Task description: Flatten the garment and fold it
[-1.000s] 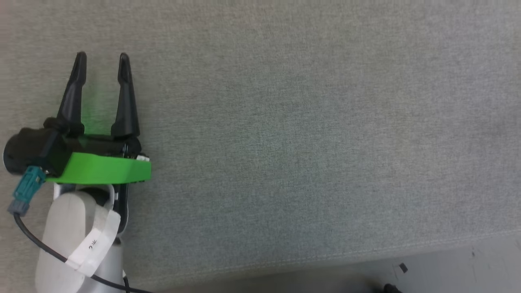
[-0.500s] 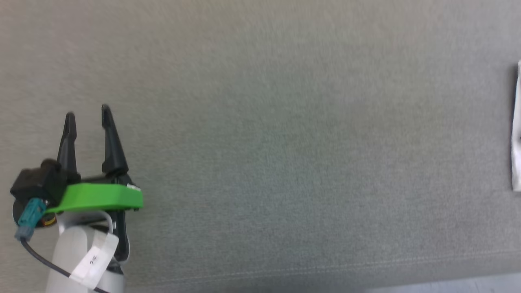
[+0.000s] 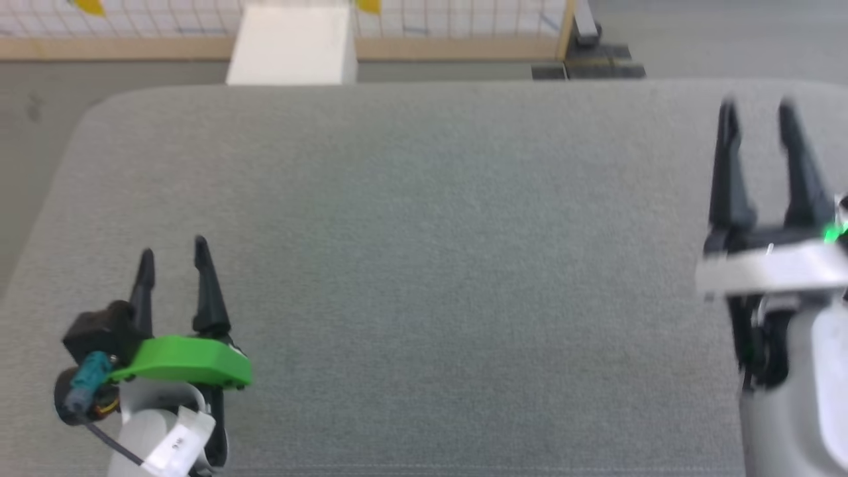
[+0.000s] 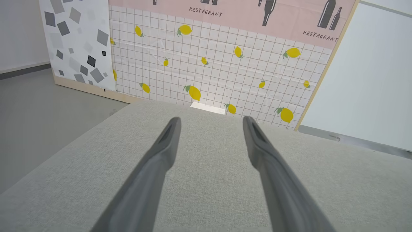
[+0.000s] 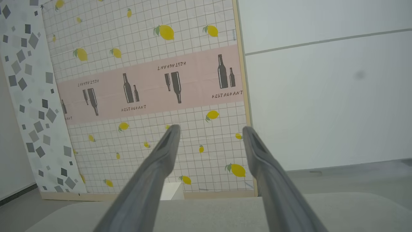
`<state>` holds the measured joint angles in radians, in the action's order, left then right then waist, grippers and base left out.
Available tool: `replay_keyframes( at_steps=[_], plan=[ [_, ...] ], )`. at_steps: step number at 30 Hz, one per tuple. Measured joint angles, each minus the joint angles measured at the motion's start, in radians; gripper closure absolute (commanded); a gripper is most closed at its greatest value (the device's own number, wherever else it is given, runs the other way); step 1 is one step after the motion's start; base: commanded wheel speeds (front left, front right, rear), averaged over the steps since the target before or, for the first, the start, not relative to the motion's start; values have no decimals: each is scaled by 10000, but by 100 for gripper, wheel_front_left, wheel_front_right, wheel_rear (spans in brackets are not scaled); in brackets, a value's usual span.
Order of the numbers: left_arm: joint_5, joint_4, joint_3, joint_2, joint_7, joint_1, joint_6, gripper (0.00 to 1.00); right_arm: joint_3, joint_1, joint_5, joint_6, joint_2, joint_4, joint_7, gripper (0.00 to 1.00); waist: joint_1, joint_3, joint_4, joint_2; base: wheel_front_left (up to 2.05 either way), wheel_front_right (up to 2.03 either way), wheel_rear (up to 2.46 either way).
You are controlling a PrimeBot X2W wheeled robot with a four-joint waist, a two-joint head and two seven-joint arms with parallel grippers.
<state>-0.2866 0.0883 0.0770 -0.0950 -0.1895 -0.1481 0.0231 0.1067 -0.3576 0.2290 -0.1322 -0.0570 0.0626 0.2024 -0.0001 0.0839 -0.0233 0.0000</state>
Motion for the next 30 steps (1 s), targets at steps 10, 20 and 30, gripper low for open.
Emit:
replay_keyframes(
  at_steps=[10, 20, 30],
  plan=[
    [861, 675, -803, -209, 130, 158, 58, 0, 2, 1945, -539, 2, 52, 928, -242, 0, 0, -766, 316, 0, 0, 0, 0],
    [1024, 1381, -1294, -186, 176, 264, 54, 0, 215, 2718, -844, 0, 58, 1498, -782, 0, 0, -852, 248, 0, 0, 0, 0],
    [731, 1695, -1289, -117, 299, 262, 42, 0, 232, 2899, -769, 0, 59, 1743, -926, 0, 0, -922, 247, 0, 0, 0, 0]
  ],
)
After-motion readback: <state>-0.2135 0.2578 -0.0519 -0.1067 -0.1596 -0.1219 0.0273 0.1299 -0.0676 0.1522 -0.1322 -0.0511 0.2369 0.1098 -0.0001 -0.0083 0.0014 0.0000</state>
